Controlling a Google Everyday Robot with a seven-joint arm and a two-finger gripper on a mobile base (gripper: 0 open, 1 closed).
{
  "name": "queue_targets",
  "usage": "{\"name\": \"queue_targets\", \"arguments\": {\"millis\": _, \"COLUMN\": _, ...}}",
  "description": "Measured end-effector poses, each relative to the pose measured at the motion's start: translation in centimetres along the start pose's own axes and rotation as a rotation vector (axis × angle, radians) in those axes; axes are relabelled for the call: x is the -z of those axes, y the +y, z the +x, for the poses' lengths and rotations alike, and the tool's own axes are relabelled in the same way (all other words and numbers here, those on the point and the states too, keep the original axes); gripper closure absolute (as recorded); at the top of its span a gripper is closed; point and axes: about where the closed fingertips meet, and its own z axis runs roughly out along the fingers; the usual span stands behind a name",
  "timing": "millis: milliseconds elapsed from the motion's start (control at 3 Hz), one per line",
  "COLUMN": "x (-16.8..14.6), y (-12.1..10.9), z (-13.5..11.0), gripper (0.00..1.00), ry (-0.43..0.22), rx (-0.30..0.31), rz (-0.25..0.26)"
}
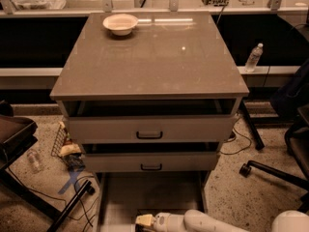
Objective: Place rxbar chocolate into bottom drawer
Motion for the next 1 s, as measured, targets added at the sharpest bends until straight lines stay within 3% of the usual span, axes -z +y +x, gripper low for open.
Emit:
{"name": "queue_targets", "arguments": {"millis": 667, "x": -0.3, "y": 0.13, "z": 0.3, "gripper": 0.0, "ry": 0.006, "rx": -0.001, "rz": -0.003}}
{"name": "queue_targets", "arguments": {"millis": 1000, "x": -0.33, "y": 0.14, "z": 0.33, "gripper": 0.0, "ry": 0.007, "rx": -0.001, "rz": -0.004}}
